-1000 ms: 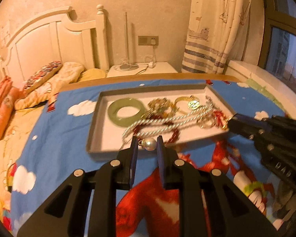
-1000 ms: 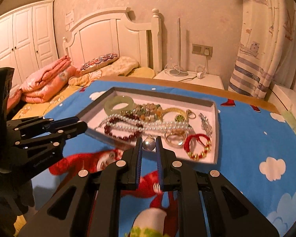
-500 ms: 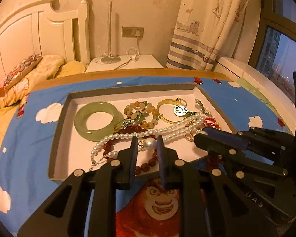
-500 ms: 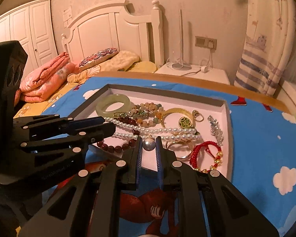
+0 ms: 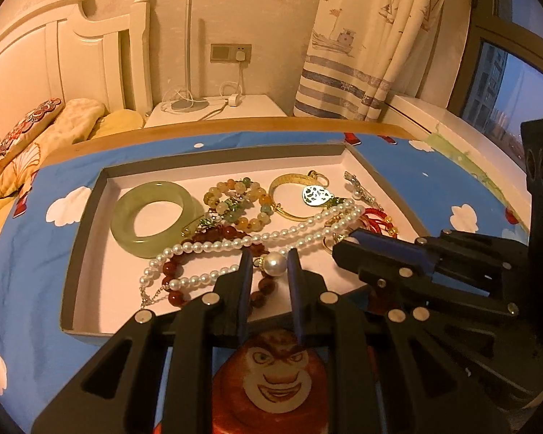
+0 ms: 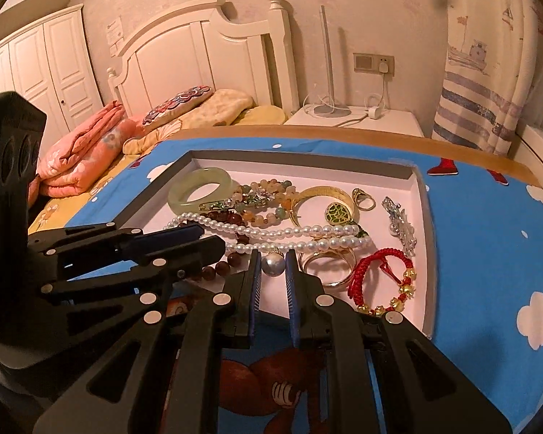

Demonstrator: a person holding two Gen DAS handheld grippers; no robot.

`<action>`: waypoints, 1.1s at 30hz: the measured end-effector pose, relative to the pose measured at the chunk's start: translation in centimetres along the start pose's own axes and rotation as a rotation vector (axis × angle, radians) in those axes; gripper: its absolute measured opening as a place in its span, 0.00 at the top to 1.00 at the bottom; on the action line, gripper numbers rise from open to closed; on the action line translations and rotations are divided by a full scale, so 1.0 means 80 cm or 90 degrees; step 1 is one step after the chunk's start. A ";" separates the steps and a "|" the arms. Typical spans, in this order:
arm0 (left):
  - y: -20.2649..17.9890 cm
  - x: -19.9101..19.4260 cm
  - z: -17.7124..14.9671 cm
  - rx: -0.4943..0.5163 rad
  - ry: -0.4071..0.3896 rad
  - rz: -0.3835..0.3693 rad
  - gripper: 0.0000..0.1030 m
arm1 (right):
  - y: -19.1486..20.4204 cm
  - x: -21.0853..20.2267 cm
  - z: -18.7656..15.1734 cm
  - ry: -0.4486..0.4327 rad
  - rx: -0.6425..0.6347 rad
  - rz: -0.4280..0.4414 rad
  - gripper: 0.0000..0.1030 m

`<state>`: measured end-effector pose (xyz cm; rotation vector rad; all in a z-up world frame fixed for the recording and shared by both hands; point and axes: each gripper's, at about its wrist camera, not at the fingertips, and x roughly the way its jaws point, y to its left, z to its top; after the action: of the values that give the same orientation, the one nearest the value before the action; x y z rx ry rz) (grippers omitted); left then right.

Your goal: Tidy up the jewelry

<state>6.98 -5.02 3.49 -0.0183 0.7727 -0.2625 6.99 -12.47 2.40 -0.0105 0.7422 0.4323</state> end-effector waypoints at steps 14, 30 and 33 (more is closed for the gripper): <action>0.016 -0.038 -0.002 -0.042 -0.094 0.111 0.08 | -0.022 -0.019 0.004 -0.031 0.064 -0.011 0.63; 0.031 -0.081 -0.032 -0.020 -0.156 0.239 0.02 | 0.000 -0.051 -0.026 -0.091 0.075 -0.156 0.16; 0.032 -0.078 -0.033 -0.024 -0.147 0.228 0.02 | -0.005 -0.051 -0.027 -0.091 0.085 -0.159 0.16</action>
<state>1.51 -0.82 5.59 0.0526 0.5380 0.0943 3.09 -14.69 3.42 0.0531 0.6177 0.1434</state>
